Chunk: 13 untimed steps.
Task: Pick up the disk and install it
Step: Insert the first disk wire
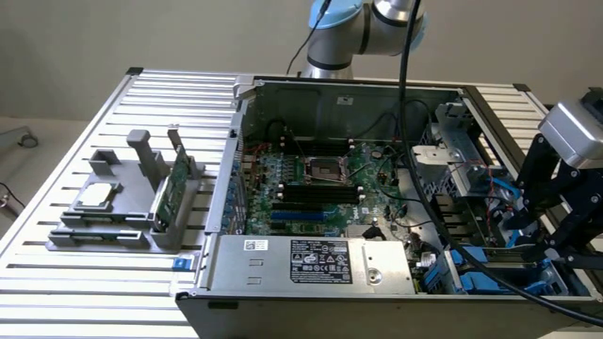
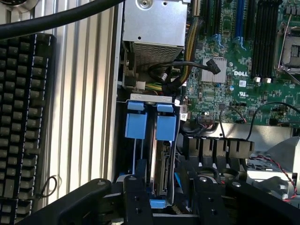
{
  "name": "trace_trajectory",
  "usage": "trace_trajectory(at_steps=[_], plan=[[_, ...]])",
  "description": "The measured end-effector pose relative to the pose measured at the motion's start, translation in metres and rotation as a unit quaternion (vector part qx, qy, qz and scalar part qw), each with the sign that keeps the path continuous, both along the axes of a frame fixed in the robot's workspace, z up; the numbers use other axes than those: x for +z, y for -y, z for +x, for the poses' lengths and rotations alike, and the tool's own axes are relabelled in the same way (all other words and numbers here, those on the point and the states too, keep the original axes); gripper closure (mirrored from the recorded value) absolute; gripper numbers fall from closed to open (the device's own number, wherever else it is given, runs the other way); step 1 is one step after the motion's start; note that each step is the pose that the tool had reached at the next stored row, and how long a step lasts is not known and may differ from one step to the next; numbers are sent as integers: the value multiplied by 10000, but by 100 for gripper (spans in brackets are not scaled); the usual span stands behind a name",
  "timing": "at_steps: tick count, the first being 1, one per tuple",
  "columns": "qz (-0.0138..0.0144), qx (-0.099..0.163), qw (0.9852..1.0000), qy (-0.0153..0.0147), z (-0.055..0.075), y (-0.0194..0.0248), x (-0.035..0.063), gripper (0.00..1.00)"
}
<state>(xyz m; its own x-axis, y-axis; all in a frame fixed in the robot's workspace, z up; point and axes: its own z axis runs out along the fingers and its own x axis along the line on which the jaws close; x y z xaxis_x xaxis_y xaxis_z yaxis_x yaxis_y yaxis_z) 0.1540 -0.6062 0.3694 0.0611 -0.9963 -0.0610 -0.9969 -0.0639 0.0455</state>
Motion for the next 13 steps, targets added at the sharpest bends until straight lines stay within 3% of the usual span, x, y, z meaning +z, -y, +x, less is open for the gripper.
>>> trace_trajectory(at_steps=[5,9,13], plan=[[2,-38,10000,0,-1,-2,-1,58],[9,-280,9996,0,-7,-3,-1,58],[12,-583,9983,0,-8,-3,1,58]])
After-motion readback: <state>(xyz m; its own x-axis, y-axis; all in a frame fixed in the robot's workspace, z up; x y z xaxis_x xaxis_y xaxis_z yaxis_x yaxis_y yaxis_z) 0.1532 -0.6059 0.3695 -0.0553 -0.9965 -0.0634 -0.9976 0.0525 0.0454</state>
